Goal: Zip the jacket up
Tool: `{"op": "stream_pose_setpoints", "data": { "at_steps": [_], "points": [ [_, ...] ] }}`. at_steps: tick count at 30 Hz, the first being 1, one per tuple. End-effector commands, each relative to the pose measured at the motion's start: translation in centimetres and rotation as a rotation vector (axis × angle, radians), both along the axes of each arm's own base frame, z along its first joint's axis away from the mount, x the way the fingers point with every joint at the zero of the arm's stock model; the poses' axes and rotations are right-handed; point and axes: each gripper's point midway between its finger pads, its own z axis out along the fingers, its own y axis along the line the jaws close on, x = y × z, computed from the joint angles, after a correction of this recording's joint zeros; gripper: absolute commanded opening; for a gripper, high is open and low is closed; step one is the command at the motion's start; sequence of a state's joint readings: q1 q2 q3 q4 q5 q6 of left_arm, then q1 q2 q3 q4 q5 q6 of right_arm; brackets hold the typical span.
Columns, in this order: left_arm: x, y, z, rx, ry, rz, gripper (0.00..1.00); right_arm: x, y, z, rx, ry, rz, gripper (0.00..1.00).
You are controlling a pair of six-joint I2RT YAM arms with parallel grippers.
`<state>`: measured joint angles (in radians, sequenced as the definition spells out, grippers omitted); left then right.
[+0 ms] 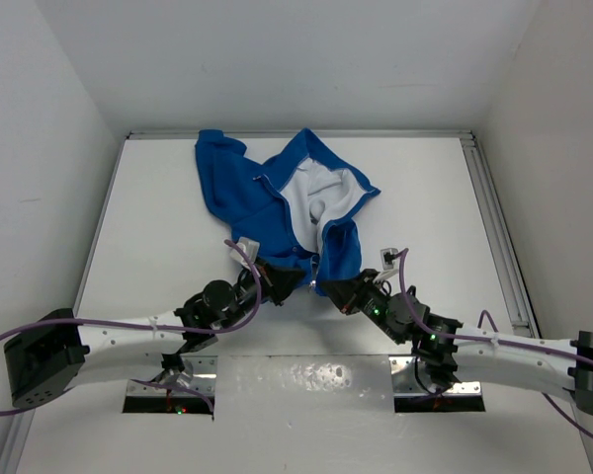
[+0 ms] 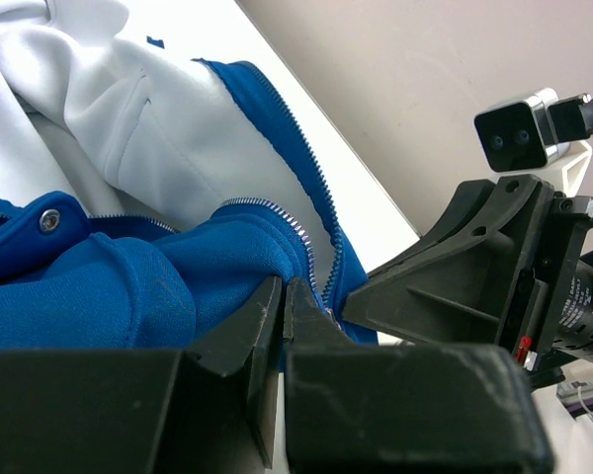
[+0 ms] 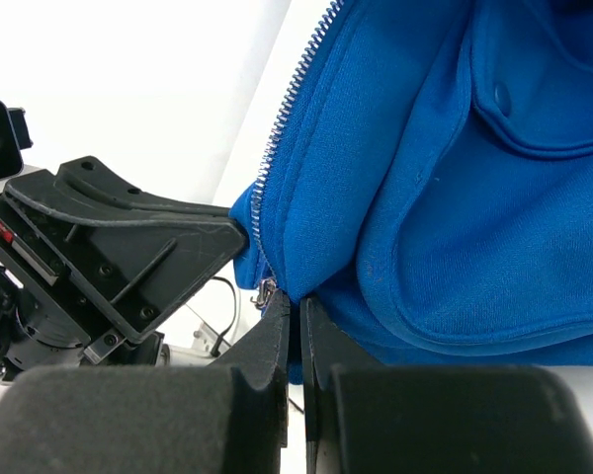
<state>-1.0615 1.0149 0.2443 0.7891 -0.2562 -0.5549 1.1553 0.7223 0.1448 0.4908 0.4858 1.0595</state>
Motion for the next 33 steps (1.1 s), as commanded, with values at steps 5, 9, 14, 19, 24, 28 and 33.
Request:
{"op": "stream_pose_setpoints", "data": {
  "at_steps": [5,9,14,19,24,28,33],
  "points": [
    [-1.0,-0.9,1.9,-0.072,-0.034,-0.049,0.0,0.1,0.8,3.7,0.1,-0.039,0.01,0.0],
    [-0.8,-0.7,1.9,-0.072,-0.031,-0.037,0.0,0.0,0.8,3.9,0.103,-0.041,0.014,0.0],
    [-0.5,-0.5,2.4,-0.077,-0.041,-0.017,0.0,-0.2,0.8,3.6,0.093,-0.033,0.027,0.0],
    [-0.2,-0.5,2.4,-0.067,-0.047,-0.004,0.0,-0.3,1.1,3.8,0.082,-0.037,0.036,0.0],
    [0.0,-0.4,2.5,-0.063,-0.054,0.007,0.0,-0.3,1.1,3.9,0.088,-0.037,0.038,0.0],
    [0.0,-0.3,2.4,-0.055,-0.054,0.01,0.0,-0.3,1.1,3.8,0.089,-0.035,0.038,0.0],
    [0.1,-0.1,2.2,-0.048,-0.055,0.02,0.0,-0.4,1.1,4.1,0.103,-0.035,0.039,0.0]
  ]
}}
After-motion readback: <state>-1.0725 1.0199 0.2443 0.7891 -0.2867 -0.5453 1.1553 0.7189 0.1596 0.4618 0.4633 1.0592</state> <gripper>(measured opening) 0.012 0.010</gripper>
